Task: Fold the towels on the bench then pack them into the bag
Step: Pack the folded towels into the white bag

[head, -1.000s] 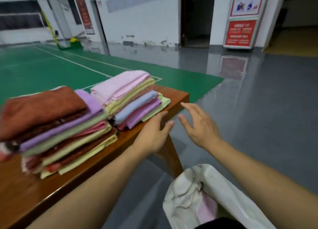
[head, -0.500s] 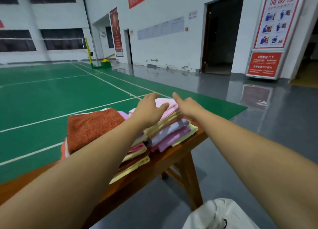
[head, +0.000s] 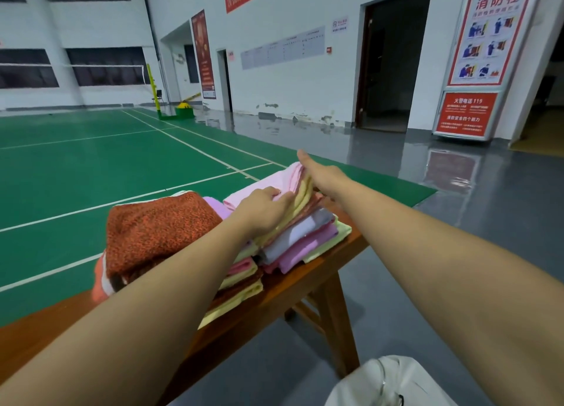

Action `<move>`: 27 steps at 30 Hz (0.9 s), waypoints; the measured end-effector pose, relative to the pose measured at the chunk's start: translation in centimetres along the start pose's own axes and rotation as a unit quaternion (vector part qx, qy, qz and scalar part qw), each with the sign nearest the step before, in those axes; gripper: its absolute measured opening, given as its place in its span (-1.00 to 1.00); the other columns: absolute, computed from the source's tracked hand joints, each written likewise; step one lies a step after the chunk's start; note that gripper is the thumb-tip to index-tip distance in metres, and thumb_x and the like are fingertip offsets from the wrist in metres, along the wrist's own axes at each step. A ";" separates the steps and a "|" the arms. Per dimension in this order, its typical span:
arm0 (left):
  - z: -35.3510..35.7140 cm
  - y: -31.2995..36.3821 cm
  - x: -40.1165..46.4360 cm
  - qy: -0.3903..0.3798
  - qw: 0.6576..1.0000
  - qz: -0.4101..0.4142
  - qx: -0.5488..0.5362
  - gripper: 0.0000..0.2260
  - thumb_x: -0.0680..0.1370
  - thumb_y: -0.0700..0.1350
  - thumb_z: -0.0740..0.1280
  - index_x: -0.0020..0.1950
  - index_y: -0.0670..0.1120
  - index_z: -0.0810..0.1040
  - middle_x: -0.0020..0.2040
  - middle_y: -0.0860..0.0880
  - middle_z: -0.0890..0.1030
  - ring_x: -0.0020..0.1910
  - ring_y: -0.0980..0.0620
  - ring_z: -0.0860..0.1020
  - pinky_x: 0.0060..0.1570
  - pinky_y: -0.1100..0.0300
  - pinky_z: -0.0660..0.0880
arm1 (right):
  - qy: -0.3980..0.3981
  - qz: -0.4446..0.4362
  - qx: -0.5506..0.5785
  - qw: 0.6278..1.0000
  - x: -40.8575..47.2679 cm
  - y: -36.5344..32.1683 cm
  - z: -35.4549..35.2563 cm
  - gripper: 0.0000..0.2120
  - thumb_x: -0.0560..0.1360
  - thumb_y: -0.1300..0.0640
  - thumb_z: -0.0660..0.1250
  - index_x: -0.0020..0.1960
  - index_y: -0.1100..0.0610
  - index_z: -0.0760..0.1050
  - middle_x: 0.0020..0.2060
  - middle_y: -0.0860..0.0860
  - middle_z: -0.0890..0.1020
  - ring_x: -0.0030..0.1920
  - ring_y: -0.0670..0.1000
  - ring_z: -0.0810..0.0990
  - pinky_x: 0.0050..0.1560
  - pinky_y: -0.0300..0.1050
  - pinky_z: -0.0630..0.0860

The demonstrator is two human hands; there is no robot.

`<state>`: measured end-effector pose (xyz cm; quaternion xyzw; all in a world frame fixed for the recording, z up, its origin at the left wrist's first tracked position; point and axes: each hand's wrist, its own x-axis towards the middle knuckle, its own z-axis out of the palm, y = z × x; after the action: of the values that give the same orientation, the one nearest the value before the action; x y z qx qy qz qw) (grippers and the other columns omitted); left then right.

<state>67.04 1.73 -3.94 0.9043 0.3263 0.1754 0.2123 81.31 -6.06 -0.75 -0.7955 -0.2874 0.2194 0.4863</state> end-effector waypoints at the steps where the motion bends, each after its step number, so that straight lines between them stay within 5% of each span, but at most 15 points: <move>1: 0.1 0.0 0.0 0.001 1.000 0.003 0.003 -0.45 0.68 0.23 0.07 0.49 -0.11 0.43 0.49 -0.15 0.44 0.41 -0.18 0.43 0.38 0.02 0.35 | -0.004 -0.003 -0.002 1.000 -0.1 -0.4 0.2 0.00 0.39 -0.60 0.14 0.55 0.12 0.33 0.50 0.16 0.40 0.42 0.26 0.42 0.43 0.18 0.37; 8: 0.1 0.1 -0.6 0.000 0.999 0.018 -0.030 -0.55 0.73 0.10 -0.01 0.25 -0.16 0.55 0.28 -0.16 0.55 0.21 -0.17 0.49 0.12 0.10 0.34 | -0.071 0.050 0.033 0.996 0.3 -0.7 0.5 -0.07 0.47 -0.54 0.10 0.62 0.05 0.16 0.59 0.15 0.21 0.54 0.24 0.25 0.49 0.25 0.29; 13: 0.5 0.1 -1.0 0.020 0.998 0.018 -0.049 -0.56 0.72 0.06 0.03 -0.01 -0.21 0.56 0.02 -0.17 0.60 0.03 -0.19 0.53 0.11 -0.03 0.47 | -0.088 0.081 0.102 0.988 0.9 -1.1 0.0 -0.04 0.37 -0.52 0.31 0.53 0.09 0.27 0.39 0.18 0.48 0.32 0.24 0.51 0.36 0.23 0.45; 18: 0.5 -0.1 -0.3 0.032 0.999 -0.019 -0.039 -0.55 0.72 0.13 0.01 0.27 -0.14 0.52 0.32 -0.22 0.52 0.29 -0.21 0.44 0.32 -0.04 0.34 | -0.114 0.070 0.067 0.989 0.3 -0.7 1.5 -0.26 0.40 -0.29 0.50 0.30 0.23 0.42 0.12 0.15 0.57 0.12 0.16 0.59 0.24 0.09 0.56; 22: 0.7 -0.8 0.4 0.043 0.995 -0.063 -0.069 -0.54 0.70 0.20 0.04 0.40 -0.04 0.48 0.47 -0.21 0.40 0.45 -0.25 0.32 0.43 -0.10 0.26 | -0.089 0.051 0.119 0.988 1.7 1.0 1.6 0.04 -0.04 -0.21 0.71 0.30 0.25 0.49 0.09 0.17 0.69 0.07 0.21 0.69 0.13 0.17 0.64; 27: 0.0 -0.3 0.0 0.123 0.963 -0.148 -0.188 -0.54 0.64 0.26 0.17 0.43 0.04 0.42 0.50 -0.20 0.25 0.50 -0.25 0.19 0.47 -0.10 0.16 | -0.102 0.021 0.211 0.972 -0.2 0.6 0.9 -0.47 0.38 -0.03 0.61 0.20 0.24 0.54 -0.01 0.18 0.73 0.02 0.21 0.72 0.15 0.18 0.63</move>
<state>66.89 1.90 -4.07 0.7615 0.4410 0.3099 0.3600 80.73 -5.83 -1.72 -0.6543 -0.2659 0.3649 0.6067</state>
